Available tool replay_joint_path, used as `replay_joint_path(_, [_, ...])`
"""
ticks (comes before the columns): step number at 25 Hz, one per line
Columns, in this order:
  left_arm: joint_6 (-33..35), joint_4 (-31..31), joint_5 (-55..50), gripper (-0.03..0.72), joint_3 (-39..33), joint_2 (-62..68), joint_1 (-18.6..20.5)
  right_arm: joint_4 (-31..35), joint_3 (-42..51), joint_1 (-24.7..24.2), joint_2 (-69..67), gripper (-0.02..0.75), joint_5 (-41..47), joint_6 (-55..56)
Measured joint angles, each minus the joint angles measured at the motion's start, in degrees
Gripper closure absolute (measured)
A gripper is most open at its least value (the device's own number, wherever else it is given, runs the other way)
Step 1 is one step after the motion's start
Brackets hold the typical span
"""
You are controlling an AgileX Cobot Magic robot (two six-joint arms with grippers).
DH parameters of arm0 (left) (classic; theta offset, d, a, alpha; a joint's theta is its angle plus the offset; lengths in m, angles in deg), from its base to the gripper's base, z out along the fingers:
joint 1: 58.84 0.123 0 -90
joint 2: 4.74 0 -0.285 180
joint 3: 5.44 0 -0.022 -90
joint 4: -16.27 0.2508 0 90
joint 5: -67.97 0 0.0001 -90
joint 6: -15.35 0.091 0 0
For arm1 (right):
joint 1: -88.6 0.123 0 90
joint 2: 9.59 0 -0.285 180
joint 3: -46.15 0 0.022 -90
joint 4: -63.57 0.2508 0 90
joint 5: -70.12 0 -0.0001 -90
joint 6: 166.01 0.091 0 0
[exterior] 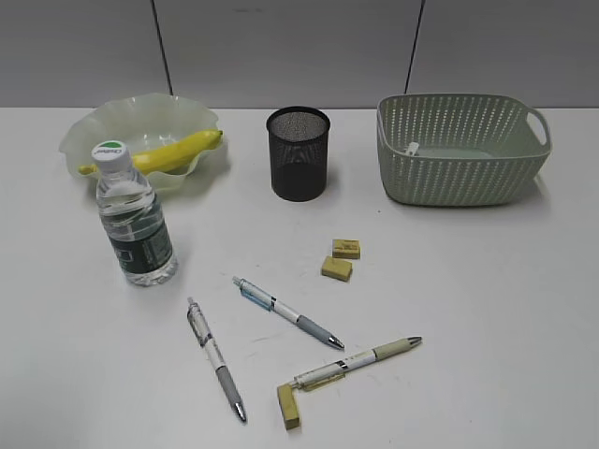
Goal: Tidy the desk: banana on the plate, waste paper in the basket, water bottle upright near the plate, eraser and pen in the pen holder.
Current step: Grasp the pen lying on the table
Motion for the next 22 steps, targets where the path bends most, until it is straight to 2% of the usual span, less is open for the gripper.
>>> replay_joint_path(7, [0.0,-0.41,-5.06,0.115,-3.52,-14.62,0.0,0.05,0.0,0.0,0.0,0.155,0.0,0.0])
replay_joint_path(13, [0.0,-0.41,-5.35,0.118,-3.95,-25.06,0.0,0.15,0.0,0.0,0.0,0.155,0.0,0.0])
replay_joint_path(18, [0.0,-0.36,-4.64,0.118,-4.01,-25.82,0.0,0.22,-0.27,0.0,-1.87,0.155,-0.63,0.0])
replay_joint_path(22, [0.0,-0.42,-0.44,0.118,-5.53,-25.82,0.0,0.23,-1.99,0.0,-7.72,0.155,-8.21,0.0])
